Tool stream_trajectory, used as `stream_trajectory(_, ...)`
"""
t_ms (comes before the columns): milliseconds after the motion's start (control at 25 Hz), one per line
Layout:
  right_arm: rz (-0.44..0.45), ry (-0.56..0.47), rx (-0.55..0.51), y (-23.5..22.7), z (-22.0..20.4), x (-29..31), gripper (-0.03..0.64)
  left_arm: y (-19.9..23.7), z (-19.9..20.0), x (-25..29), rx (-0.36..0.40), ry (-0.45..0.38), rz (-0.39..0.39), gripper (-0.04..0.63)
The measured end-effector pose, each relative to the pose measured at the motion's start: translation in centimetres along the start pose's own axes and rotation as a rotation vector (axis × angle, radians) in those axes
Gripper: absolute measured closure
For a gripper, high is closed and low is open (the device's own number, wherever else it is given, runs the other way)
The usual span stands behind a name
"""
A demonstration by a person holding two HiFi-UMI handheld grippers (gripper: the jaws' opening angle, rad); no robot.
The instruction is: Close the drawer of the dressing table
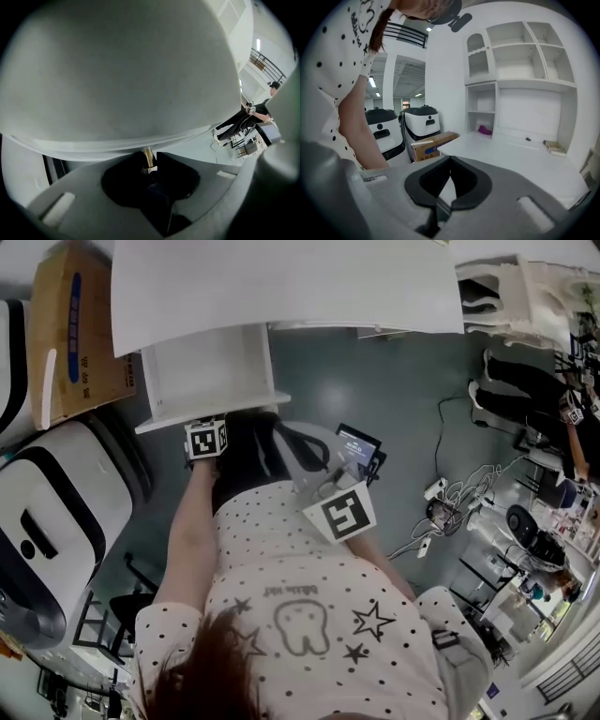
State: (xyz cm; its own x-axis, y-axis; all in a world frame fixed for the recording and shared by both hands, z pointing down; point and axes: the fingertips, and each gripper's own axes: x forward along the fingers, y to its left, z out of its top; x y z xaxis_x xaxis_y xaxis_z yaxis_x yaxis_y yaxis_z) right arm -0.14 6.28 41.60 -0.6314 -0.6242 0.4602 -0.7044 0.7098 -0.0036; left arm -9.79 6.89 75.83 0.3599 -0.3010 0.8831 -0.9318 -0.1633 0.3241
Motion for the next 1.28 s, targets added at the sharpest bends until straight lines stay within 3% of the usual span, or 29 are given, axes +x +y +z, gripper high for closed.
stream_trajectory(200, -0.042, -0.024, 0.024, -0.4, 0.6, 0.1, 0.621, 0.0, 0.9, 0.4, 0.019, -0.003, -0.016, 0.500)
stream_trajectory(1280, -0.088, -0.054, 0.009, -1.3, 2.1, 2.1, 0.621, 0.0, 3.5, 1.5, 0.028, -0.014, -0.088, 0.499)
